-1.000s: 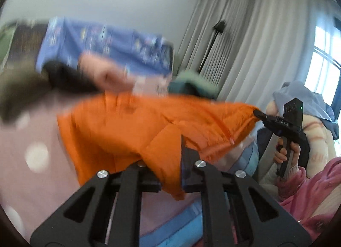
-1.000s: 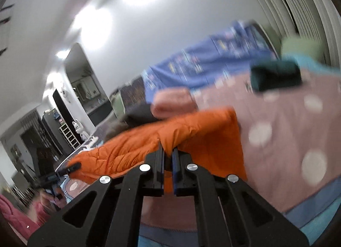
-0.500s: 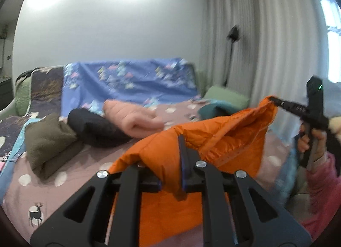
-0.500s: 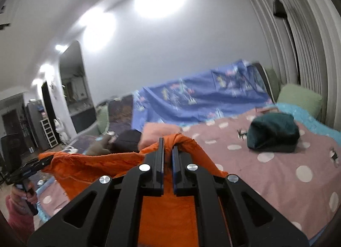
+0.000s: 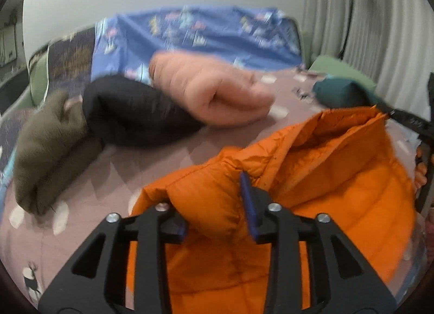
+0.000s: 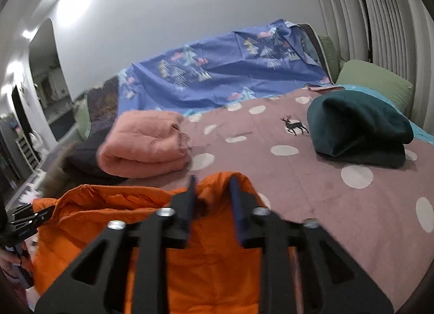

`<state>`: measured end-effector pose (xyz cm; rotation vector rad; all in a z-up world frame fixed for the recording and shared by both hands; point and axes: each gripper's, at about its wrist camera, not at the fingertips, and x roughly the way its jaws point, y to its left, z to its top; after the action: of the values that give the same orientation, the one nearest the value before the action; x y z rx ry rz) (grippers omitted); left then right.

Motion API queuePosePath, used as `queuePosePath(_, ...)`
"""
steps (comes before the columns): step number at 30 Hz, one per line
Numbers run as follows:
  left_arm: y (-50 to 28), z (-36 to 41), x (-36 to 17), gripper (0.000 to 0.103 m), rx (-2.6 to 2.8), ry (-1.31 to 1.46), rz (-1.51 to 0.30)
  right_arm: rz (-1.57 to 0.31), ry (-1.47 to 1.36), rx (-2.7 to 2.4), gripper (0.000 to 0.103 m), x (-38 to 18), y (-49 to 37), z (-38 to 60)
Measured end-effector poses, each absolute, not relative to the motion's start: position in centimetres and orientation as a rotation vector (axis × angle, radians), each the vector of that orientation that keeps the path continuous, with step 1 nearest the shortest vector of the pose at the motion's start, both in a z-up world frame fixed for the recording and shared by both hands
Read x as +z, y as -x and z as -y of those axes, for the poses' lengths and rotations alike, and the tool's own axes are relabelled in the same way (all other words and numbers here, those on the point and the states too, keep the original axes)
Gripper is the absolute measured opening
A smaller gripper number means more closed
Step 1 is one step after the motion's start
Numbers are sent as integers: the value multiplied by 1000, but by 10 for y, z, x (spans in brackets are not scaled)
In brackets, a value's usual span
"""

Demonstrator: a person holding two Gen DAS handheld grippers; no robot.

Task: Fold large clothes

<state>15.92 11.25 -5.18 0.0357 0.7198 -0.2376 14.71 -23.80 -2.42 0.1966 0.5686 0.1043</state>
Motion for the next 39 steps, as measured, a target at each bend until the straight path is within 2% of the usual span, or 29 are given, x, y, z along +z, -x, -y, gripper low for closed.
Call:
queuePosePath(1,-163,-115,-59,38,-239,-23,-742,-571,-193,97,58,-30,-150,238)
queuePosePath(5,-175,-133,-72,41,-274,92,-785,-571,-221,108,60,-33,-153,242)
queuePosePath(7,-174,-140,-63,50,-296,152,-771,-525,-227,115,61,-21,-144,243)
queuePosePath(8,-170,-141,-59,51,-303,172,-761,-502,-226,121,62,-14,-139,243)
queuePosePath(9,-166,-143,-49,65,-319,198,-739,-481,-226,132,64,-7,-132,242)
queuePosePath(10,-161,-145,-40,85,-327,214,-709,-464,-226,139,66,-1,-126,242)
queuePosePath(11,-154,-146,-31,89,-319,213,-673,-433,-227,147,68,8,-117,242)
queuePosePath(14,-135,-141,0,90,-299,141,-565,-393,-219,164,68,23,-103,240)
queuePosePath(16,-124,-132,10,89,-308,102,-524,-436,-160,165,68,23,-106,229)
queuePosePath(17,-122,-128,11,89,-318,85,-527,-454,-134,160,65,20,-108,223)
queuePosePath(18,-124,-119,10,88,-324,51,-537,-476,-105,155,61,17,-112,215)
queuePosePath(19,-129,-107,8,81,-317,12,-548,-513,-74,158,57,12,-121,203)
queuePosePath(21,-141,-90,1,74,-325,-21,-588,-581,-56,174,57,3,-138,189)
queuePosePath(22,-153,-80,-6,73,-299,-45,-618,-610,-52,173,57,-3,-147,182)
queuePosePath(24,-175,-64,-22,73,-179,-132,-658,-674,-9,141,57,-18,-169,169)
queuePosePath(26,-190,-54,-38,74,-95,-225,-687,-745,71,90,67,-39,-193,162)
queuePosePath(28,-207,-55,-66,78,18,-310,-733,-787,104,47,71,-62,-209,165)
queuePosePath(31,-224,-89,-93,83,3,-117,-848,-882,-74,85,83,-95,-228,192)
queuePosePath(35,-224,-125,-108,86,-45,105,-889,-890,-187,146,83,-104,-228,208)
queuePosePath(39,-218,-130,-115,86,-45,148,-881,-875,-150,141,84,-107,-226,199)
